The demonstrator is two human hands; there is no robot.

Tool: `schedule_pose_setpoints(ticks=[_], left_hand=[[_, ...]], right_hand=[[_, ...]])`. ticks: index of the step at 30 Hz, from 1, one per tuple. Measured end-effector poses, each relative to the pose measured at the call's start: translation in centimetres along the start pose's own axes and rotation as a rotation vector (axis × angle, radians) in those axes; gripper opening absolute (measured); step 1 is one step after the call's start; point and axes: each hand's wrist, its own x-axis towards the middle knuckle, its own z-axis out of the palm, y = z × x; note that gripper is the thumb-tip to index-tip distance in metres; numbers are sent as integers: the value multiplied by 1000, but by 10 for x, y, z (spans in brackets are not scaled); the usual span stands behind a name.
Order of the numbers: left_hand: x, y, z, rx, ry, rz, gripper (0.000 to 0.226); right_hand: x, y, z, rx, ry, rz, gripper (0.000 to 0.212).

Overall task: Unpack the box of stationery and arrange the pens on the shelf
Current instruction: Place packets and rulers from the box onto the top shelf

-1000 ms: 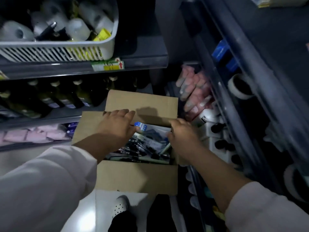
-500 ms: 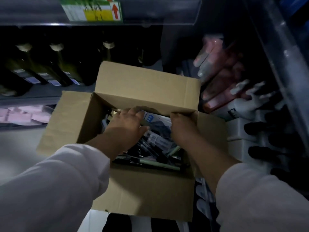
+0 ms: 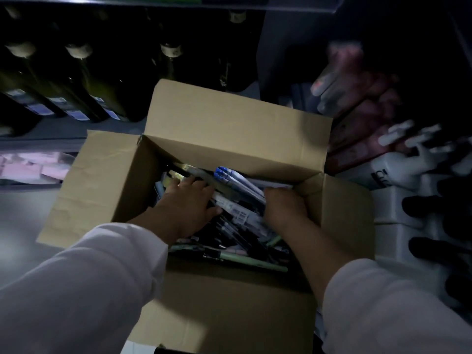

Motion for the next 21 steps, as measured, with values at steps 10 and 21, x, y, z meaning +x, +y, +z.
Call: schedule_pose_setpoints(ticks=[10,21], left_hand=[[-13,-4,1,-117,52,-34,63],[-52,29,-75,-970,263,-210,48]], right_hand=[[-19,5,-4,123,306,-104,9],[-87,9,-48,637,315,-181,14]])
